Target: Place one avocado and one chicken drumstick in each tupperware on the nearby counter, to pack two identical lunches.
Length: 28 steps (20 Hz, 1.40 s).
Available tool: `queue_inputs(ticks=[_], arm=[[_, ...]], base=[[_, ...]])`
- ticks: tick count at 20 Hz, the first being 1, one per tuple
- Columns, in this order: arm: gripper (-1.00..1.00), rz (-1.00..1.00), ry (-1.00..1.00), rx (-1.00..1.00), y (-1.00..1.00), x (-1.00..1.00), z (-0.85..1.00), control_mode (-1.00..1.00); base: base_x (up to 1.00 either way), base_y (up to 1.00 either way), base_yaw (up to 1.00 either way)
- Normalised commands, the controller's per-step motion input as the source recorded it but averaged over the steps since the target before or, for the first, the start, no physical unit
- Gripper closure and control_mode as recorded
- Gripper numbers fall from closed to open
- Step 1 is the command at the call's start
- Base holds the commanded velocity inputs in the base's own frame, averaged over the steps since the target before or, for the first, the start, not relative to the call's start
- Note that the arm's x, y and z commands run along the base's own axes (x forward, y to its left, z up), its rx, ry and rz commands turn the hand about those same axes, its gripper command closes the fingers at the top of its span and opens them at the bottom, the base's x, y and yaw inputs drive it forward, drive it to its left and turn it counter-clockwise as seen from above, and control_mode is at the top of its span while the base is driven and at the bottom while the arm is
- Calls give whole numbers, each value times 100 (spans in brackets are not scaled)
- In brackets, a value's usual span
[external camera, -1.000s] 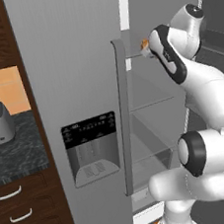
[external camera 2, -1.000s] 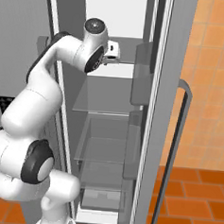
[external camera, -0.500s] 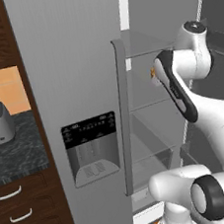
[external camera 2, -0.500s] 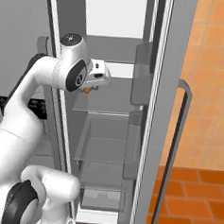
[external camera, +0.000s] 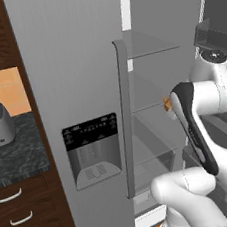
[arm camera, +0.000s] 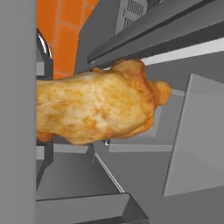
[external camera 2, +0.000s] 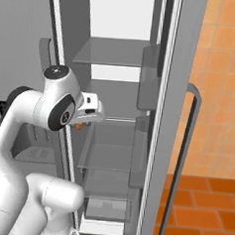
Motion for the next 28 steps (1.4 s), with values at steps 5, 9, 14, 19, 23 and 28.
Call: queue_inputs(ticks=[5, 9, 14, 19, 23, 28], arm=[[100, 0, 10, 0, 0, -80, -20, -100], [100, 0, 2, 0, 0, -25, 0, 100], [100, 0, 0, 0, 0, 0, 0, 100], [100, 0, 0, 0, 0, 0, 0, 100], [100, 0, 0, 0, 0, 0, 0, 100], [100, 0, 0, 0, 0, 0, 0, 100]], base=[[0, 0, 0], [-21, 0, 0], [-89, 30, 0], [-65, 90, 8], [-39, 100, 22], [-10, 100, 30]])
